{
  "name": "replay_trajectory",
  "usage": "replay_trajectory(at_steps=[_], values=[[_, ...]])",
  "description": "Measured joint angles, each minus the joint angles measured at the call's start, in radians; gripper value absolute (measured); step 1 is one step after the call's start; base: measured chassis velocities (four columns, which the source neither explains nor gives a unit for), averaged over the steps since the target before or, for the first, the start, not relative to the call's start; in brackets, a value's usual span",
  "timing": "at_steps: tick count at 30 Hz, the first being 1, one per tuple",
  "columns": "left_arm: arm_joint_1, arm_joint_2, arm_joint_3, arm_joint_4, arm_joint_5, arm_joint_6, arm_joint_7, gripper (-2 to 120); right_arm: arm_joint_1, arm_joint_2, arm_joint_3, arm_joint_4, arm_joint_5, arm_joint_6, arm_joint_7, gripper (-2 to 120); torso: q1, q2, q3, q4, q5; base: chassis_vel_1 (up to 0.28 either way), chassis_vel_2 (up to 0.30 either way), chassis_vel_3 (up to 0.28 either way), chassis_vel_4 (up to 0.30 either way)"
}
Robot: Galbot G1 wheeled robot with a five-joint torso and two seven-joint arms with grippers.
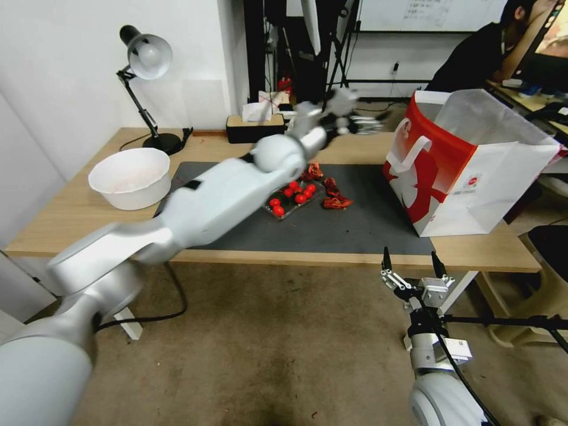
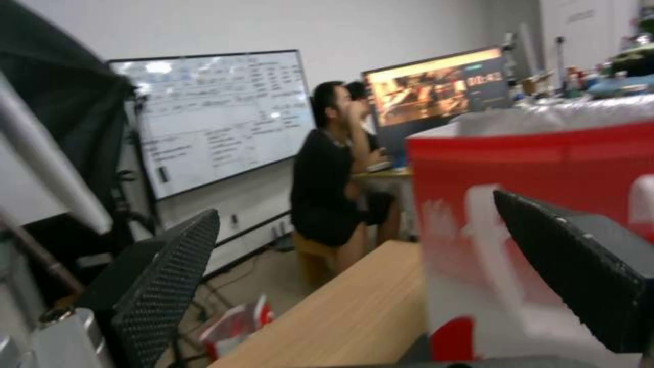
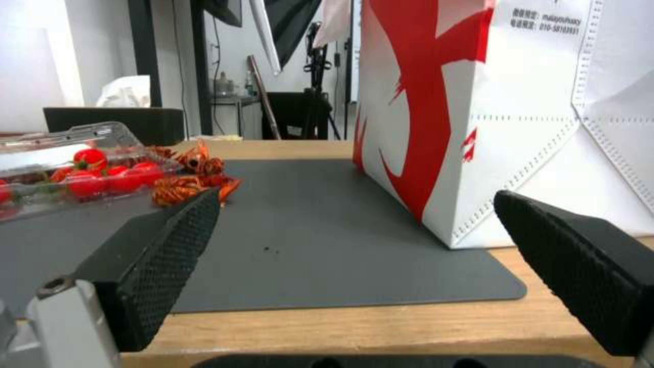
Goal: Pick up the trash from the table and place it into the takeout bag.
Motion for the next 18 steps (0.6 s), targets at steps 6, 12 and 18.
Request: replay_trajectory(at_steps=[6, 12, 18], values=[[0.102, 0.156, -0.084, -0.103, 0.020, -0.001, -0.002, 100, -0.002, -0.007, 0.001, 0.004, 0.000, -0.001, 0.000, 100, 0.000, 0.000, 0.000, 0.0005, -0.0001, 0.000, 0.000, 0.000, 0.000], [0.278, 0.297, -0.229, -0.231, 0.047, -0.002, -0.003, 100, 0.000, -0.007, -0.008, 0.005, 0.000, -0.001, 0.000, 100, 0.000, 0.000, 0.000, 0.0000, 0.0003, 0.000, 0.000, 0.000, 0.000], [0.488, 0.422, -0.399, -0.337, 0.081, -0.002, -0.007, 100, 0.008, -0.009, -0.018, 0.005, -0.001, -0.001, -0.001, 100, 0.000, 0.000, 0.000, 0.0002, 0.0003, 0.000, 0.000, 0.000, 0.000]])
